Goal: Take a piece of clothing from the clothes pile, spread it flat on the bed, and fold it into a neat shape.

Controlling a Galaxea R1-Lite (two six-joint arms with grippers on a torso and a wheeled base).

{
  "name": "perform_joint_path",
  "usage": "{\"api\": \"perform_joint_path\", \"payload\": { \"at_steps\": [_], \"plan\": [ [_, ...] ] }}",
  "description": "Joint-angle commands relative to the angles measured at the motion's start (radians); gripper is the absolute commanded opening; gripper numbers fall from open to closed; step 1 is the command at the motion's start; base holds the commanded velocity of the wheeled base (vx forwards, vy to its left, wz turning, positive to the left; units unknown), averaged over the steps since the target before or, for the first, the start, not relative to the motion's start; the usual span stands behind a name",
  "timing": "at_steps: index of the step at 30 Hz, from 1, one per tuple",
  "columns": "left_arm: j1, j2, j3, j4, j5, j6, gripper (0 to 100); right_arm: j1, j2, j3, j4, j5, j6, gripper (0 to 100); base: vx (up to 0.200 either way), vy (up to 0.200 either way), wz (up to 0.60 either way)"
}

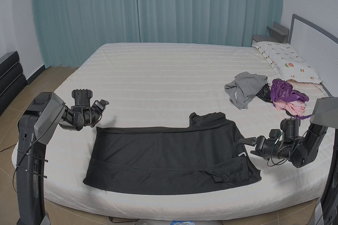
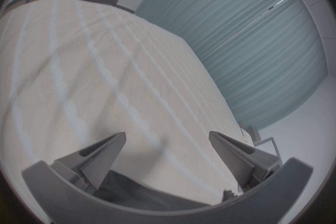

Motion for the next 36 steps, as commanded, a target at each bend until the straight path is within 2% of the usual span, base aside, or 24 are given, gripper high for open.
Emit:
{"api": "perform_joint_path", "payload": {
  "at_steps": [1, 6, 10, 14, 20, 26, 27, 36],
  "plan": [
    [0.024, -0.083, 0.105, 0.008, -0.101, 0.021, 100, 0.001, 0.001, 0.003, -0.002, 0.0, 0.0, 100, 0.0, 0.0, 0.0],
    [0.026, -0.088, 0.141, 0.072, -0.107, 0.116, 100, 0.001, 0.001, 0.004, -0.002, 0.0, 0.0, 100, 0.0, 0.0, 0.0],
    [0.024, -0.091, 0.169, 0.083, -0.107, 0.126, 100, 0.001, 0.001, 0.004, -0.002, 0.0, 0.0, 100, 0.0, 0.0, 0.0],
    [0.023, -0.086, 0.164, 0.152, -0.115, 0.142, 100, 0.001, 0.003, 0.004, -0.002, 0.0, 0.0, 100, 0.0, 0.0, 0.0],
    [0.023, -0.082, 0.16, 0.154, -0.118, 0.145, 100, 0.001, 0.008, 0.004, -0.002, -0.002, 0.0, 100, 0.0, 0.0, 0.0],
    [0.023, -0.043, 0.092, 0.163, -0.116, 0.14, 100, 0.001, 0.008, 0.003, -0.002, -0.002, 0.0, 100, 0.0, 0.0, 0.0],
    [0.023, -0.043, 0.092, 0.163, -0.116, 0.14, 0, 0.001, 0.008, 0.003, -0.002, -0.002, 0.0, 100, 0.0, 0.0, 0.0],
    [0.026, -0.042, 0.092, 0.163, -0.107, 0.143, 0, 0.016, 0.012, -0.016, -0.002, -0.029, -0.004, 100, 0.0, 0.0, 0.0]
  ]
}}
